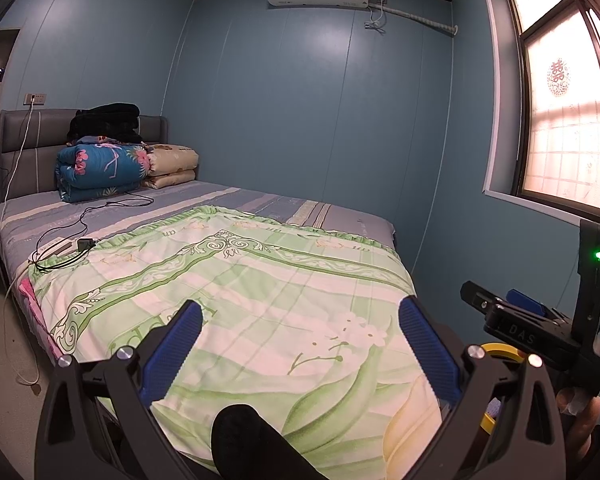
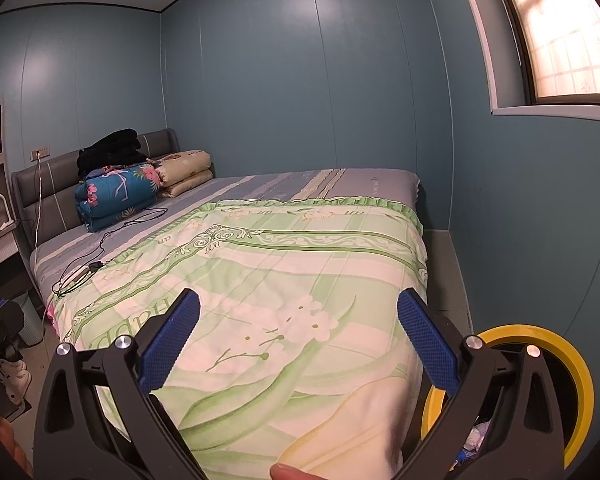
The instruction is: Collect trash
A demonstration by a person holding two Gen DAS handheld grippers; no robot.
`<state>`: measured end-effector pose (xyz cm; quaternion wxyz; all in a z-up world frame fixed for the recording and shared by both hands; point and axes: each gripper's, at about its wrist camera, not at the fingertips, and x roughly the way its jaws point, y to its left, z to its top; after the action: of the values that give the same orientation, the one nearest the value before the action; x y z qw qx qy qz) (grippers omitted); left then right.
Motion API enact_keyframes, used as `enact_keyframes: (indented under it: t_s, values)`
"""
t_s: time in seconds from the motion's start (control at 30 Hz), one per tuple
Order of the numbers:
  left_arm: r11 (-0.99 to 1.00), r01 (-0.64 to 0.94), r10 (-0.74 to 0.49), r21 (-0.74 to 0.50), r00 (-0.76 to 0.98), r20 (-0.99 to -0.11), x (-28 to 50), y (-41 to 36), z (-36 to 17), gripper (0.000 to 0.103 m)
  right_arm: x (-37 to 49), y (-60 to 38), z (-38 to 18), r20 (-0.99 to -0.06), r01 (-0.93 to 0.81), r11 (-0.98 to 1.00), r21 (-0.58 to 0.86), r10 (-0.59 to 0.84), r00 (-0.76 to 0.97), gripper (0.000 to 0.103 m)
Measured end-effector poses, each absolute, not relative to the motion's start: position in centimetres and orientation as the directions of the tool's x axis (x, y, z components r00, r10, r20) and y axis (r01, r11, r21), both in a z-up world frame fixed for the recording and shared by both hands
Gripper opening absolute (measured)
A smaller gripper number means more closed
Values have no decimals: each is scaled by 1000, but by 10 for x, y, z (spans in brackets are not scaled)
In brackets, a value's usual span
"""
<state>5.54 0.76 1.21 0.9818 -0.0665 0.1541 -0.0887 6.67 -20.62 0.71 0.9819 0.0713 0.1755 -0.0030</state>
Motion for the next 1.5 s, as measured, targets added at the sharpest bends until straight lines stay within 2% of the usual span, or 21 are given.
enact_keyframes:
  t_s: [1.5]
  values:
    - [973, 184, -219, -142, 930, -295, 57, 4, 8, 95, 69, -208, -1, -372, 38, 986, 161, 25, 928, 95]
